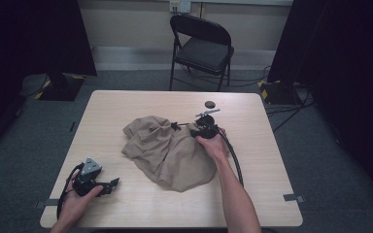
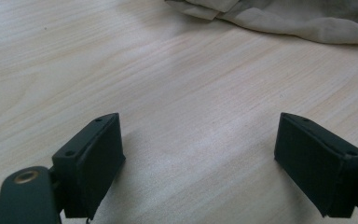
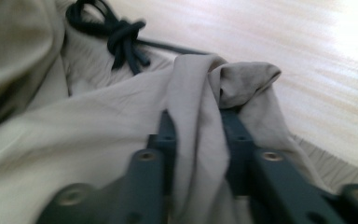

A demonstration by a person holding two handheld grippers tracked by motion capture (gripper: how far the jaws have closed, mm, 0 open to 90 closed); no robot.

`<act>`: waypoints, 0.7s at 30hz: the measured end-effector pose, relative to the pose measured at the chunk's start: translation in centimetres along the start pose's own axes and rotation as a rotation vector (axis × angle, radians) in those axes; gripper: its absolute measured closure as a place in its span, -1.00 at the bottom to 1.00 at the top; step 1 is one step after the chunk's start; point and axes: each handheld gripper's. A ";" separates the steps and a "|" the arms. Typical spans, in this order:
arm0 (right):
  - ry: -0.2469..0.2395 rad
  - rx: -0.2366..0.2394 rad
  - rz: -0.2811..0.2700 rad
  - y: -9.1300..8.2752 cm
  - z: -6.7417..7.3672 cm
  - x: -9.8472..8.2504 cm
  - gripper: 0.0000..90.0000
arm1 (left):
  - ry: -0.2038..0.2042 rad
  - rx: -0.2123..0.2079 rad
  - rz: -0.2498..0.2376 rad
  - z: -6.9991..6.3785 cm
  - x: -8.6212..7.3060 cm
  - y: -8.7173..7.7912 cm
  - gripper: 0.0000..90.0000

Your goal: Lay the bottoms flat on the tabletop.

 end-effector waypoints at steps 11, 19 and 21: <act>0.029 -0.009 -0.063 -3.6 0.2 -1.1 0.91 | -0.002 -0.002 0.000 0.0 0.0 0.0 -0.67; 0.028 -0.021 -0.165 -9.1 -0.1 -2.7 0.90 | -0.004 -0.005 0.000 0.0 0.0 0.0 -0.67; 0.023 -0.024 -0.183 -10.5 -0.2 -3.4 0.90 | -0.001 -0.003 0.000 0.0 0.0 0.0 -0.67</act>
Point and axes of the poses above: each handheld gripper's, and its own axes: y roughly forward along the jaws, x roughly out of its top, z roughly to its left, and after that the axes turned 9 degrees about -y, right-handed
